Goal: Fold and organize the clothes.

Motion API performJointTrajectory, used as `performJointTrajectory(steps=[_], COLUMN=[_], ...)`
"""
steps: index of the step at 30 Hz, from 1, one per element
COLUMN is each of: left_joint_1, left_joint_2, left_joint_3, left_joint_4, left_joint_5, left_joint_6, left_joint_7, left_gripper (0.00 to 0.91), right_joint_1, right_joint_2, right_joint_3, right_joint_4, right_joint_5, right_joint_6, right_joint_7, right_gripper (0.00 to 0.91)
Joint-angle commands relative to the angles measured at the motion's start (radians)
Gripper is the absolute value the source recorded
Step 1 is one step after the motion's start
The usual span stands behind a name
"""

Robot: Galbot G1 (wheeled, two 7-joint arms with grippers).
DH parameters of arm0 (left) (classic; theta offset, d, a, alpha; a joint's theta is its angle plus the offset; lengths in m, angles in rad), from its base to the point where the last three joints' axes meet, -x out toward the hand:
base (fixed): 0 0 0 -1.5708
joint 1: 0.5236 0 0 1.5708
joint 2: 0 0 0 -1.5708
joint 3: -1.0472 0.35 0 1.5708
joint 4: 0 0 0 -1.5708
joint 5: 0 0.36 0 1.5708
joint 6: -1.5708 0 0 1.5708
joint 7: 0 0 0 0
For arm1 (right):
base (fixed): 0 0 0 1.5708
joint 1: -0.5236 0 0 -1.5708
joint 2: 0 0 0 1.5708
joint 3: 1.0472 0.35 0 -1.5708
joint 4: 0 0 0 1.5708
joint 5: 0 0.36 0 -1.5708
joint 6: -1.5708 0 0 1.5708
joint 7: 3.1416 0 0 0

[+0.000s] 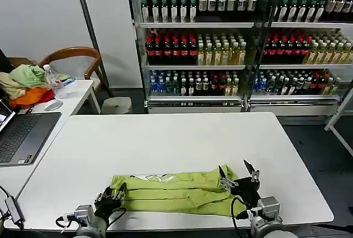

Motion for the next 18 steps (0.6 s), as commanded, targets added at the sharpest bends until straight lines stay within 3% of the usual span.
performJointTrajectory(steps=[1, 5, 6, 18], left_joint_1=[0.000, 0.005, 0.014, 0.056], left_joint_2=[0.001, 0.007, 0.009, 0.033], left_joint_3=[0.008, -0.037, -0.065, -0.388], left_joint_4=[0.003, -0.008, -0.014, -0.033], left_joint_5=[0.053, 0.063, 0.106, 0.214], left_joint_6=[0.019, 0.038, 0.085, 0.181], left_joint_7=[0.038, 0.049, 0.062, 0.084], left_gripper=[0.040, 0.030, 0.030, 0.030], right_joint_1=[0.001, 0.013, 0.016, 0.025], right_joint_2=[0.003, 0.005, 0.003, -0.008], right_joint_3=[-0.001, 0.001, 0.004, 0.015], right_joint_4=[-0.004, -0.012, -0.014, -0.030], right_joint_5=[-0.012, -0.021, -0.020, -0.039], right_joint_6=[0.005, 0.007, 0.008, 0.020], right_joint_7=[-0.002, -0.002, -0.003, -0.003], right_gripper=[0.907, 0.907, 0.907, 0.907])
